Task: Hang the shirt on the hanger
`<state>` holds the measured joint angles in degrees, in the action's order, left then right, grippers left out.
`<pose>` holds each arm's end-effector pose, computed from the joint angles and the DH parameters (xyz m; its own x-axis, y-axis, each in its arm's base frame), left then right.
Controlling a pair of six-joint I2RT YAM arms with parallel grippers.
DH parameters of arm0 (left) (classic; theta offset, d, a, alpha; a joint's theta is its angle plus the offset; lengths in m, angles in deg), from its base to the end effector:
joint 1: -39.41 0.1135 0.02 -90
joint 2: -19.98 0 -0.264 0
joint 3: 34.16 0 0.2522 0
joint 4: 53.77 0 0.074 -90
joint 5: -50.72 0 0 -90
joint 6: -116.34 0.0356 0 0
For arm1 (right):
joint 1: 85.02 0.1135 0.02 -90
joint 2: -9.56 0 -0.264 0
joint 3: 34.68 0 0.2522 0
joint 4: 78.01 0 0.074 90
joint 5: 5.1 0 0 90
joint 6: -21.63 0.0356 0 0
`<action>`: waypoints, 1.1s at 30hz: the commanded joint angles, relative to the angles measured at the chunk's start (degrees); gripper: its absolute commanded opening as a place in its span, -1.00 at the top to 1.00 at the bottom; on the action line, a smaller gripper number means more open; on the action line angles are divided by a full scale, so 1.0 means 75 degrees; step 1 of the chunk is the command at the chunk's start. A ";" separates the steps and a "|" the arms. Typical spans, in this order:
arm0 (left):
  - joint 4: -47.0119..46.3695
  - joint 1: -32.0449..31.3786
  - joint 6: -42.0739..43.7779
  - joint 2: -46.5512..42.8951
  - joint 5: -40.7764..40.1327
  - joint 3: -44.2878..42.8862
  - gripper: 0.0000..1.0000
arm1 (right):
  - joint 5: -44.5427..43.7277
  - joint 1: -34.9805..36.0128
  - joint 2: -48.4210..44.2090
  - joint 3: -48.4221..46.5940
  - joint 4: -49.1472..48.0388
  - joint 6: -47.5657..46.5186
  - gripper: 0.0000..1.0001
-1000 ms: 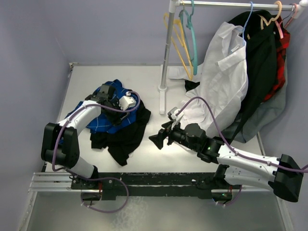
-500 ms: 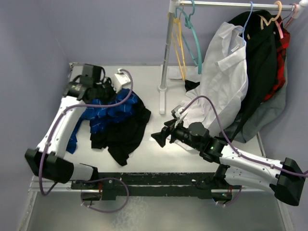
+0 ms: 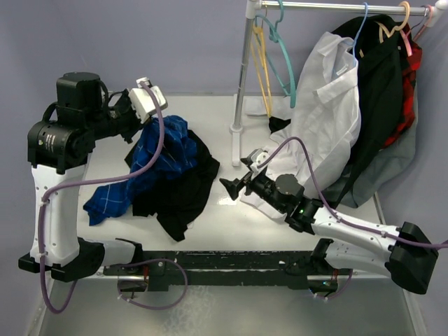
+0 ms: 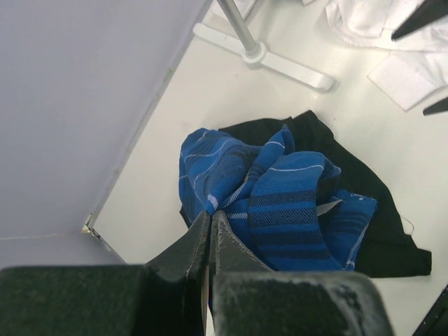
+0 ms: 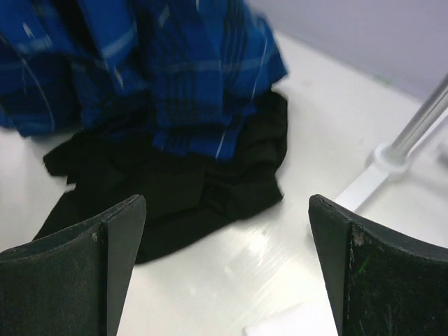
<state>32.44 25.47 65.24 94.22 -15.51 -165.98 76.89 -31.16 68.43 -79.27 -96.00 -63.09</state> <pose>0.1684 -0.0566 0.5294 -0.0078 0.5941 -0.8044 0.7308 0.5524 0.4009 0.1437 0.1884 0.2843 -0.0280 0.1161 -0.9928 -0.7182 0.6885 0.1008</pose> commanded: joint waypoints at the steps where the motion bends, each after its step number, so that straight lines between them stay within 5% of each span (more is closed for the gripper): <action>1: 0.0463 -0.0006 0.0291 0.0134 -0.0063 -0.0279 1.00 | -0.0048 -0.0040 0.0206 -0.0049 -0.3091 -0.1617 -0.99; 10: 0.0392 -0.0013 0.0282 0.0000 -0.0082 0.0079 1.00 | 0.1879 0.0030 0.1602 -0.2236 -0.2620 -0.0779 -0.59; 27: 0.0361 -0.0017 0.0205 0.0010 0.0087 0.0401 1.00 | 0.1948 0.0389 0.3440 -0.4028 -0.2698 -0.0698 -0.63; 33: 0.0397 -0.0011 0.0216 0.0027 0.0146 0.0384 1.00 | 0.1706 0.0423 0.3996 -0.4492 -0.2747 -0.0898 -0.45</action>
<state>37.25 25.47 66.48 95.09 -16.28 -162.77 90.44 -28.12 96.95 -109.06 -113.64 -68.60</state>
